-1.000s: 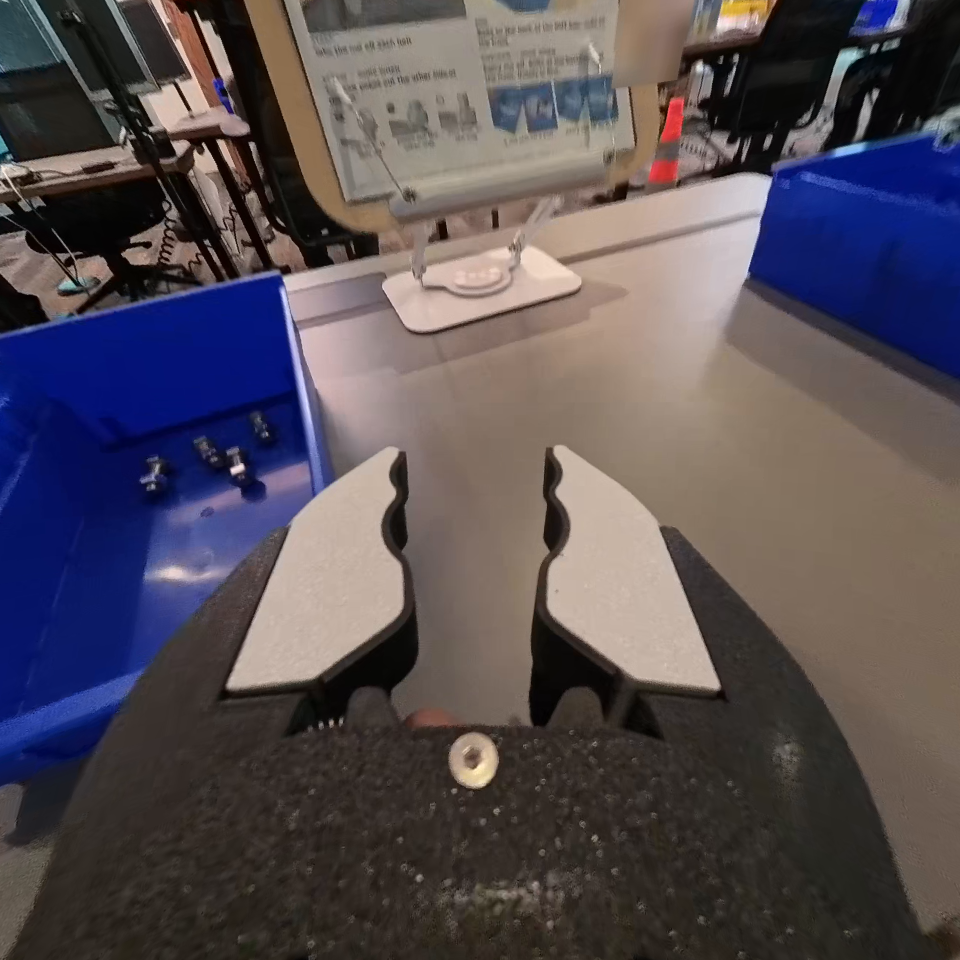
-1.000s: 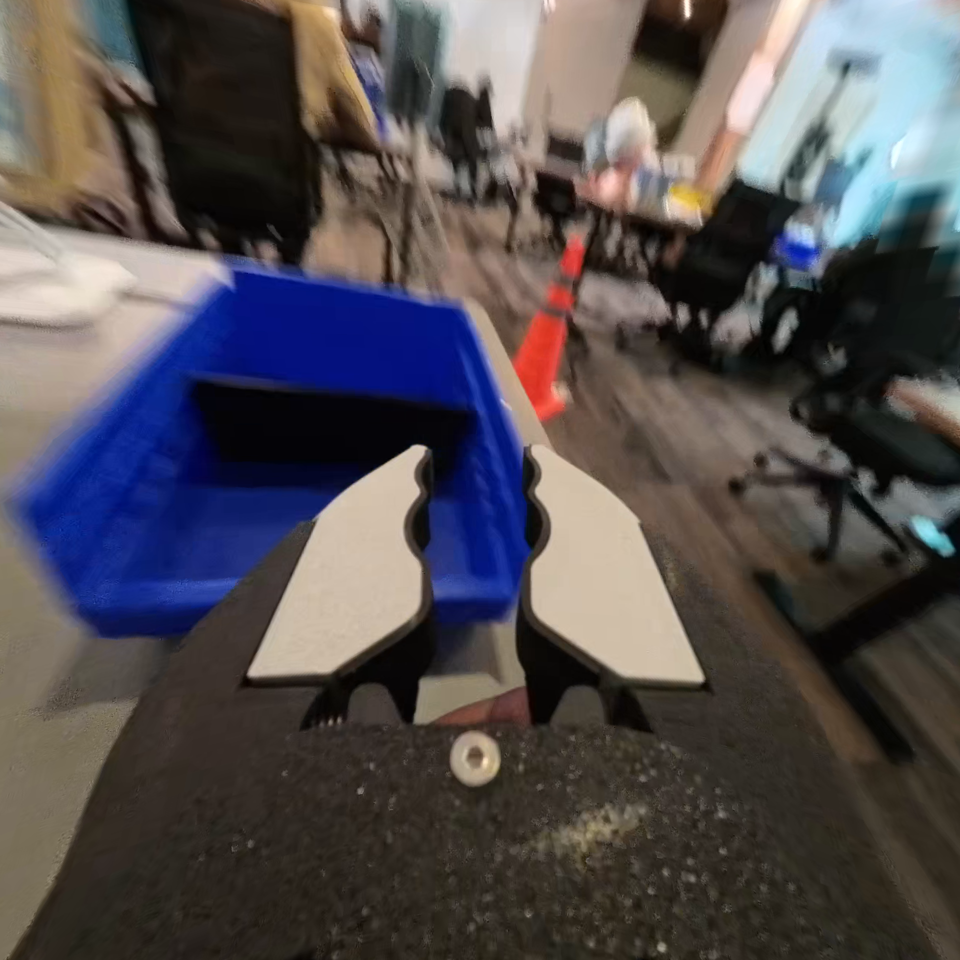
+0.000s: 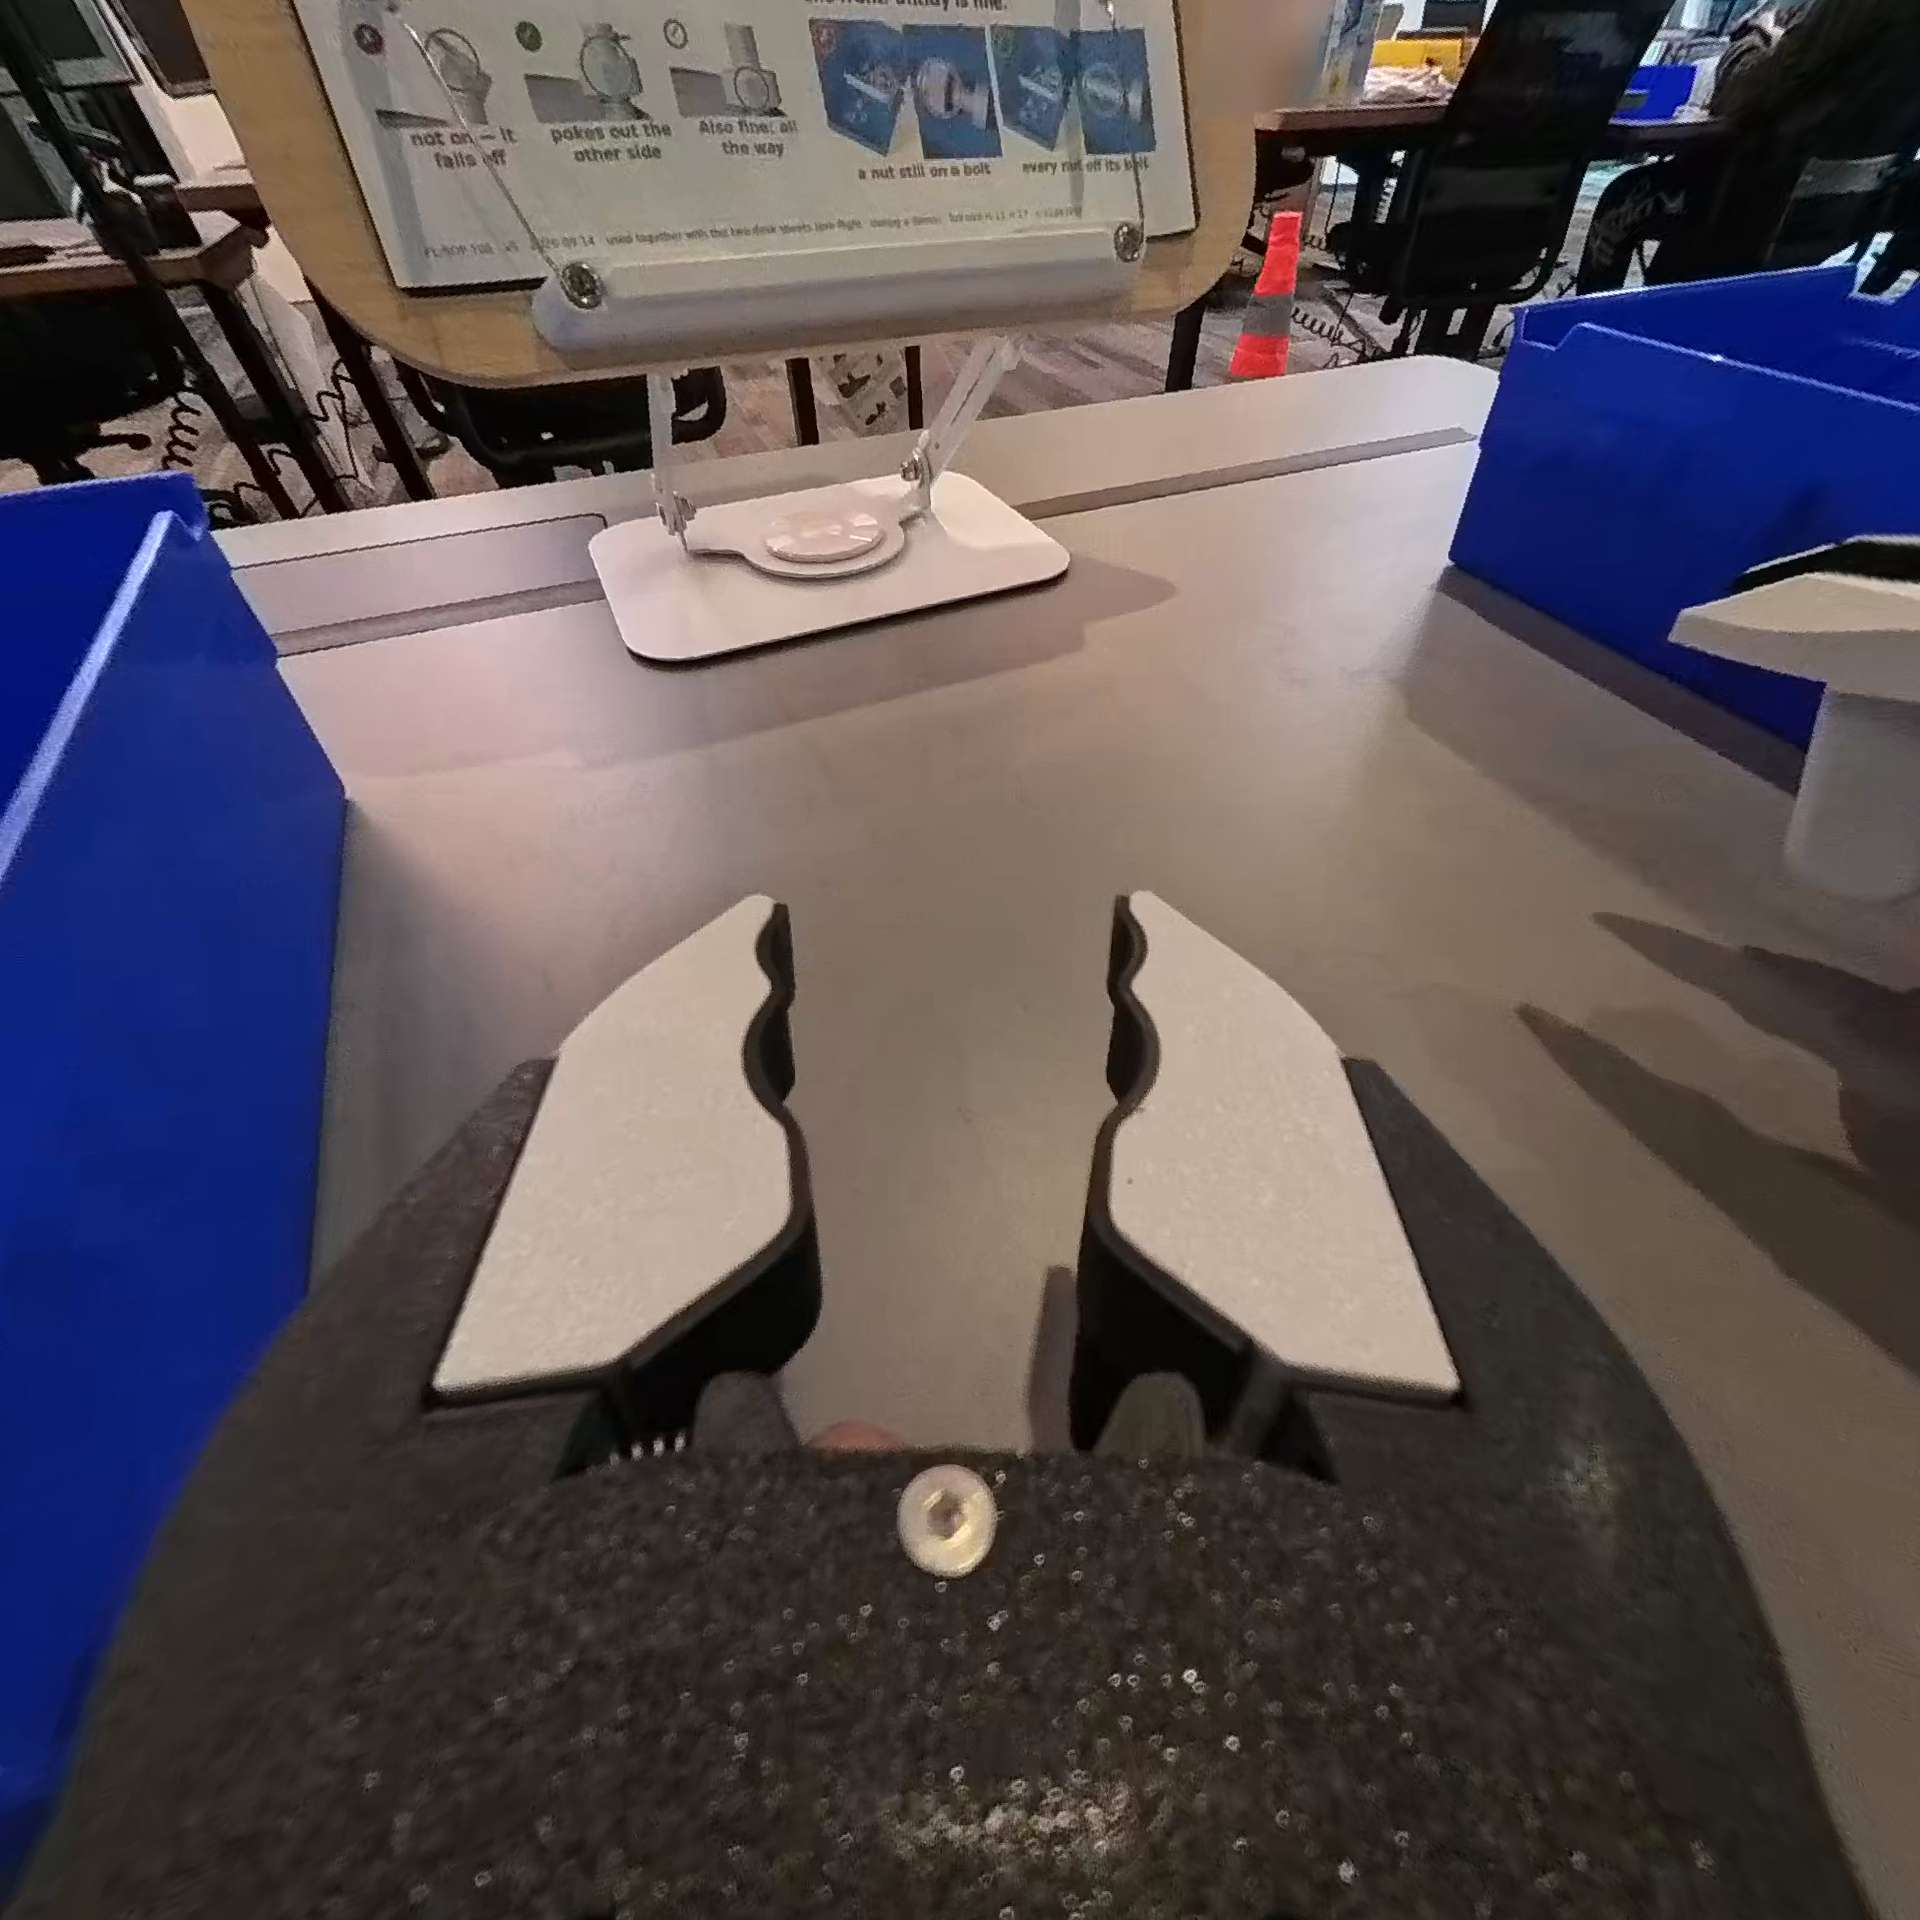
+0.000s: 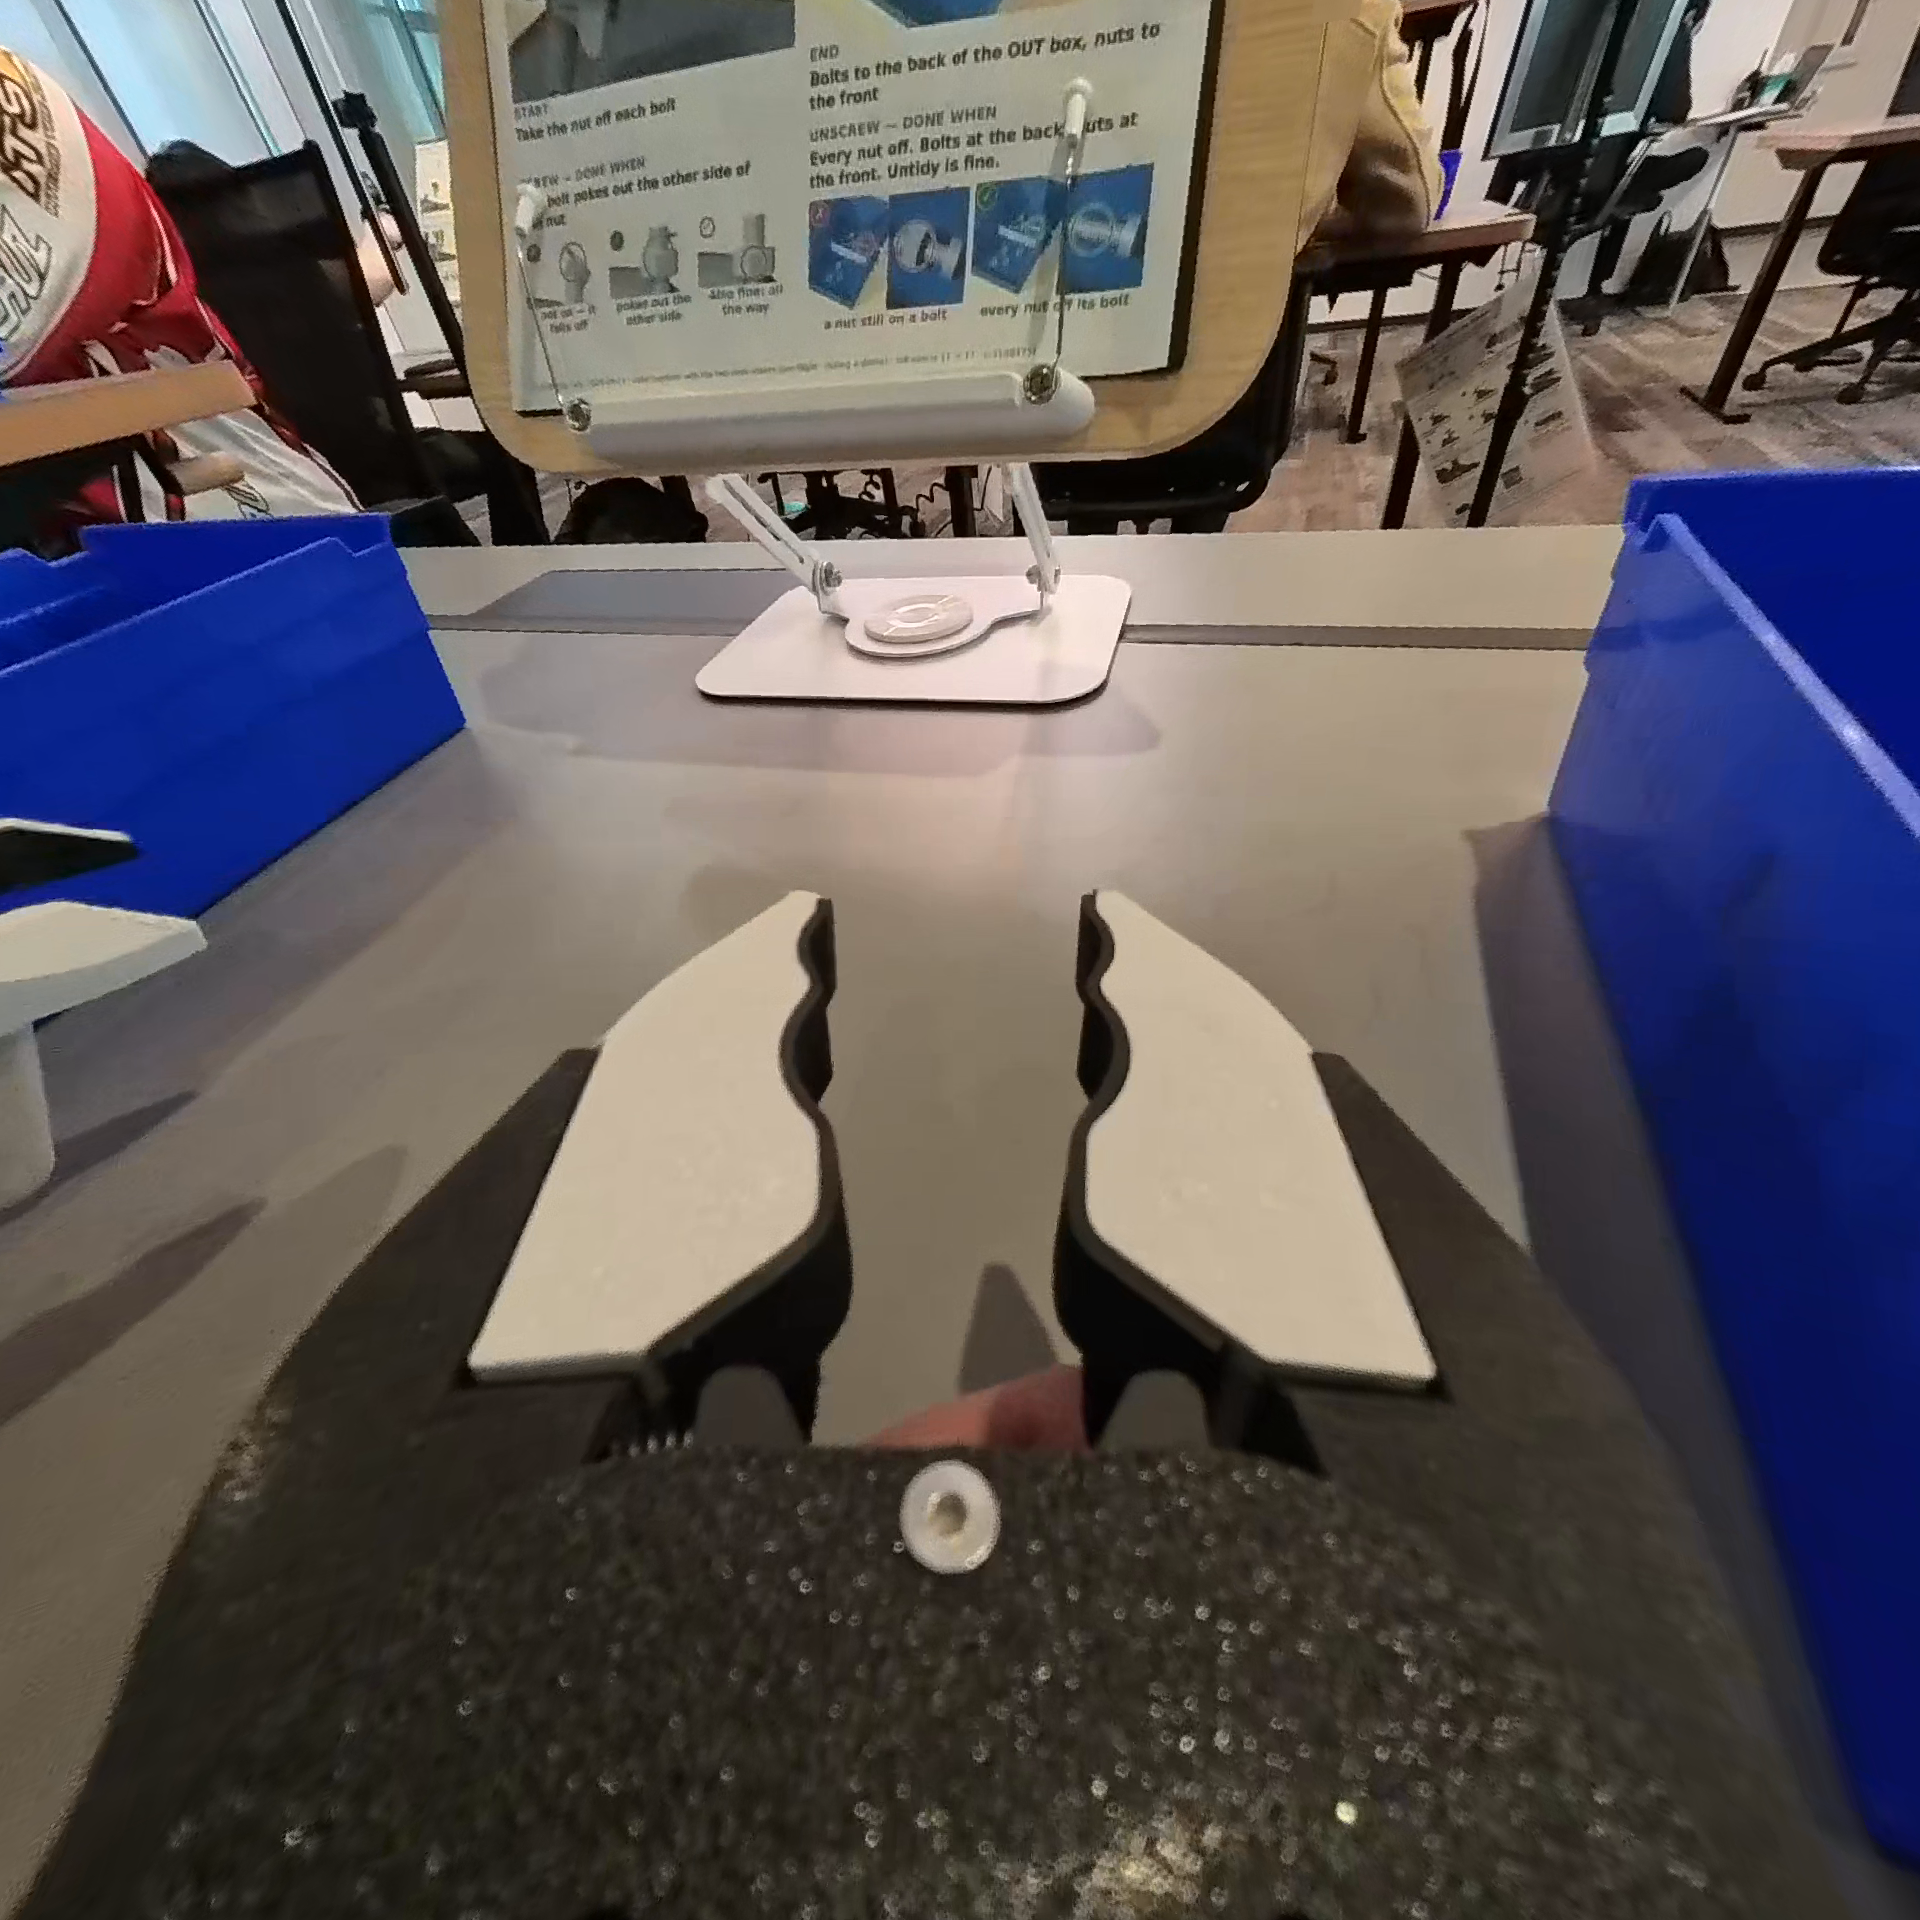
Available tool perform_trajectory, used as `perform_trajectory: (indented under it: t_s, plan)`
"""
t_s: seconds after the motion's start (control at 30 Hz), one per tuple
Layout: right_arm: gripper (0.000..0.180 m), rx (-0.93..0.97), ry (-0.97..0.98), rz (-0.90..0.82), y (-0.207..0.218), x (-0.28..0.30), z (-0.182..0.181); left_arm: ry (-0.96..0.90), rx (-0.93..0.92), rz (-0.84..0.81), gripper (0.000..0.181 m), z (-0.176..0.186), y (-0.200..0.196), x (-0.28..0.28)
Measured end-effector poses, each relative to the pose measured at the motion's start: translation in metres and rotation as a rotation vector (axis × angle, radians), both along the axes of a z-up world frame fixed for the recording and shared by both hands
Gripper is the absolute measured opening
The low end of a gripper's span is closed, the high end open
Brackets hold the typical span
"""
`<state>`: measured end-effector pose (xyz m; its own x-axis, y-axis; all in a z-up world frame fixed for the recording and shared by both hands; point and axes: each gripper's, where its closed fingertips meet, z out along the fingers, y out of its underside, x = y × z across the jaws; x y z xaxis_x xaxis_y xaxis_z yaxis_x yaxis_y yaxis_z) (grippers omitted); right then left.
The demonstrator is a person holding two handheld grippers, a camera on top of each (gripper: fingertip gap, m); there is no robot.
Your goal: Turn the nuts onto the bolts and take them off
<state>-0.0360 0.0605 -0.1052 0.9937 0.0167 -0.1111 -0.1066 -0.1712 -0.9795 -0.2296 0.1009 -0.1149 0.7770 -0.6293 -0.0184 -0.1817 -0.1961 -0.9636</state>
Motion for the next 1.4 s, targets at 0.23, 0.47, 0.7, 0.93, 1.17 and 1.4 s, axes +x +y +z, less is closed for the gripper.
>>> perform_trajectory:
  t_s: [0.23,0.47,0.7,0.93,1.17,1.4]
  plan:
    - [0.042,0.006,-0.074,0.006,-0.001,-0.007,0.001,0.013,-0.006,-0.015,0.058,-0.003,-0.001,0.003]
    - [0.04,0.014,-0.128,0.003,-0.002,-0.012,0.002,0.05,-0.002,-0.056,0.059,-0.006,-0.006,0.01]
    - [0.039,0.007,-0.143,0.058,-0.002,-0.022,0.001,0.179,0.121,-0.375,0.052,0.035,-0.056,0.032]
    - [0.039,-0.024,-0.079,0.178,0.002,-0.039,-0.003,0.823,0.373,-0.615,0.06,0.12,-0.008,-0.038]
    - [0.039,-0.007,-0.07,0.207,-0.001,-0.041,-0.002,1.803,0.634,-0.787,0.053,0.082,0.138,-0.167]
    - [0.038,0.01,-0.033,0.24,-0.005,-0.043,0.001,2.016,0.834,-1.272,0.053,0.019,0.196,-0.219]
